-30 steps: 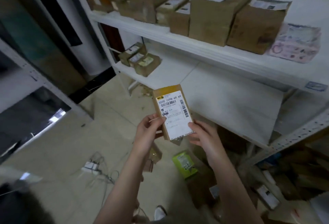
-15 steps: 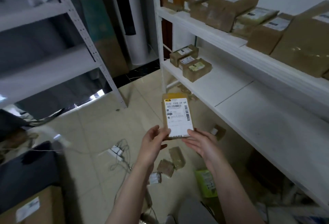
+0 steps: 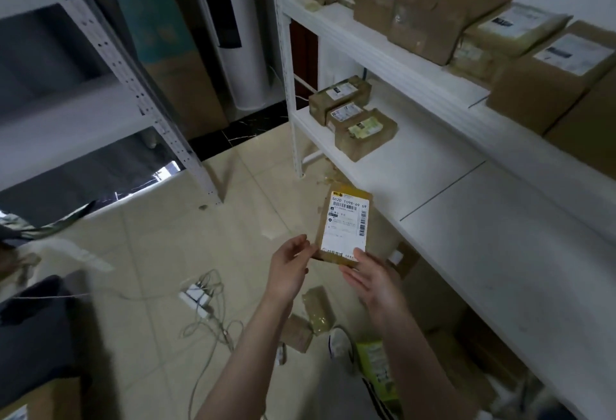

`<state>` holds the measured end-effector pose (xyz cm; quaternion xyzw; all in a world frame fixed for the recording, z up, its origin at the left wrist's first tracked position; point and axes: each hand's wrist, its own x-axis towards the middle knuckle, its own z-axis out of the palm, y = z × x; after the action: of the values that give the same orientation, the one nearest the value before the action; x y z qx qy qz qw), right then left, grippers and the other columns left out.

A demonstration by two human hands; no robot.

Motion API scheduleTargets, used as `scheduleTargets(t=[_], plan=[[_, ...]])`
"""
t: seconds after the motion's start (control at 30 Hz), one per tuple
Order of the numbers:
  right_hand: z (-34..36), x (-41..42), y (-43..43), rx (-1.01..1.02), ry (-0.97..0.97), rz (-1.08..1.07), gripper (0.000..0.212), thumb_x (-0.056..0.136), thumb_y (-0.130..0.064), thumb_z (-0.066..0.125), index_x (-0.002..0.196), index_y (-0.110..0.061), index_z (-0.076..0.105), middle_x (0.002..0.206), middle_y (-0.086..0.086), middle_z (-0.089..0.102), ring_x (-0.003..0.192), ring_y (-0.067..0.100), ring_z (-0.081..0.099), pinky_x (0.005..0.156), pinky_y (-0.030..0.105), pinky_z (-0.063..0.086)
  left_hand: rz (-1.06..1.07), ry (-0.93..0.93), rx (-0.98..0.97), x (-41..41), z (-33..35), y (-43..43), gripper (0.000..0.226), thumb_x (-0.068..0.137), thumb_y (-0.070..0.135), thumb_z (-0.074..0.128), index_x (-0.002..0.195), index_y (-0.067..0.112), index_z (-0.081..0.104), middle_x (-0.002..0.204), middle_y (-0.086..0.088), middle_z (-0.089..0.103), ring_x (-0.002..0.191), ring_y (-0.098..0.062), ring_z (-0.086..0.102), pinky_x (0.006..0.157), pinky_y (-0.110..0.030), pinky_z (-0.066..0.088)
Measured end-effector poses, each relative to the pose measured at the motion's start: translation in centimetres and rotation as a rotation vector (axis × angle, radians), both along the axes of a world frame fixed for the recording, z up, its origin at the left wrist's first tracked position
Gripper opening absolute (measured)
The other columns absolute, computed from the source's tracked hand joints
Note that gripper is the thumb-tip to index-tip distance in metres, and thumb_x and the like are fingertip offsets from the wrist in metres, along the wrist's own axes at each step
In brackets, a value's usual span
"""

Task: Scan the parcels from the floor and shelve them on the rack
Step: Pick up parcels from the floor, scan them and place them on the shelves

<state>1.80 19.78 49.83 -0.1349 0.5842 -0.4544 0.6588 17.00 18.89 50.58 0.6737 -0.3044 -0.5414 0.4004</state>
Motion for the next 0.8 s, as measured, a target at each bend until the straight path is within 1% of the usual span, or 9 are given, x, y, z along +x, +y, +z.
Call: scheduleTargets(t=[0.1,0.23,0.33,0.43,0.57,0.67,0.73,0.77,0.8], plan=[[-2.8,-1.5,-6.5,0.077,0.009,-0.11,0.015,0.093,-0.017,0.068,0.105,-0.008,0.068,0.099,0.009,0.076,0.096,0.022,0.073,0.088,0.034,0.059,0.05,0.024,0.034,-1.1,-1.7,-7.1,0.039,0.097,0.018,0.065,0.133,0.004,0.06,0.123,-0.009,0.065,0.105,-0.019,0.061,0.091,-0.039,0.051],[-6.7,-3.3,-15.5,0.128,0.027,-0.186,0.017,0.093,-0.012,0.068,0.107,-0.004,0.066,0.102,0.013,0.073,0.095,0.022,0.072,0.087,0.032,0.059,0.071,0.014,0.041,-1.9,-3.6,-16.7,0.034,0.097,0.016,0.064,0.128,0.005,0.064,0.109,-0.006,0.066,0.099,-0.02,0.062,0.078,-0.031,0.051],[-10.2,-4.2,-21.6,0.205,0.053,-0.201,0.023,0.092,-0.013,0.069,0.111,-0.002,0.066,0.104,0.015,0.072,0.095,0.024,0.071,0.092,0.036,0.058,0.058,0.025,0.06,-2.9,-5.3,-22.9,0.031,0.097,0.016,0.063,0.127,0.006,0.063,0.113,-0.01,0.067,0.097,-0.022,0.063,0.076,-0.03,0.05],[-13.4,-5.3,-27.3,0.236,0.079,-0.233,0.024,0.09,-0.014,0.072,0.109,0.0,0.066,0.1,0.018,0.072,0.084,0.023,0.071,0.081,0.033,0.061,0.012,0.043,0.077,-4.2,-7.4,-27.5,0.03,0.098,0.019,0.061,0.126,0.008,0.062,0.119,-0.011,0.068,0.097,-0.023,0.065,0.084,-0.036,0.053],[-17.5,-6.6,-34.3,0.229,0.082,-0.293,0.015,0.094,-0.014,0.067,0.1,-0.001,0.063,0.092,0.012,0.068,0.084,0.02,0.068,0.082,0.029,0.06,-0.053,0.051,0.131,-4.5,-10.9,-31.7,0.031,0.098,0.02,0.061,0.127,0.009,0.062,0.12,-0.011,0.069,0.106,-0.028,0.068,0.093,-0.042,0.054],[-20.5,-7.5,-38.7,0.226,0.176,-0.309,0.014,0.096,-0.016,0.065,0.089,-0.003,0.061,0.091,0.008,0.065,0.072,0.011,0.065,0.068,0.021,0.059,-0.073,0.018,0.152,-3.8,-13.8,-34.2,0.026,0.098,0.018,0.061,0.123,0.01,0.062,0.114,-0.01,0.07,0.103,-0.028,0.069,0.092,-0.041,0.054],[-22.2,-8.0,-41.2,0.209,0.187,-0.286,0.019,0.098,-0.018,0.062,0.081,-0.011,0.055,0.098,0.008,0.063,0.072,0.012,0.063,0.084,0.029,0.059,-0.086,-0.006,0.146,-3.4,-15.8,-35.7,0.024,0.098,0.017,0.06,0.121,0.01,0.063,0.11,-0.009,0.071,0.098,-0.026,0.068,0.087,-0.039,0.053],[-22.8,-8.0,-42.3,0.206,0.184,-0.276,0.02,0.099,-0.019,0.06,0.081,-0.013,0.052,0.103,0.009,0.062,0.074,0.012,0.061,0.093,0.033,0.056,-0.093,-0.015,0.145,-3.4,-16.8,-36.3,0.023,0.098,0.016,0.06,0.121,0.01,0.063,0.108,-0.009,0.071,0.096,-0.026,0.068,0.084,-0.038,0.052],[-23.5,-8.2,-43.2,0.21,0.178,-0.294,0.018,0.099,-0.019,0.059,0.084,-0.012,0.051,0.106,0.01,0.063,0.075,0.012,0.061,0.096,0.035,0.055,-0.096,-0.018,0.149,-3.5,-17.8,-36.9,0.023,0.098,0.016,0.06,0.12,0.009,0.063,0.106,-0.008,0.071,0.094,-0.025,0.067,0.082,-0.037,0.052]])
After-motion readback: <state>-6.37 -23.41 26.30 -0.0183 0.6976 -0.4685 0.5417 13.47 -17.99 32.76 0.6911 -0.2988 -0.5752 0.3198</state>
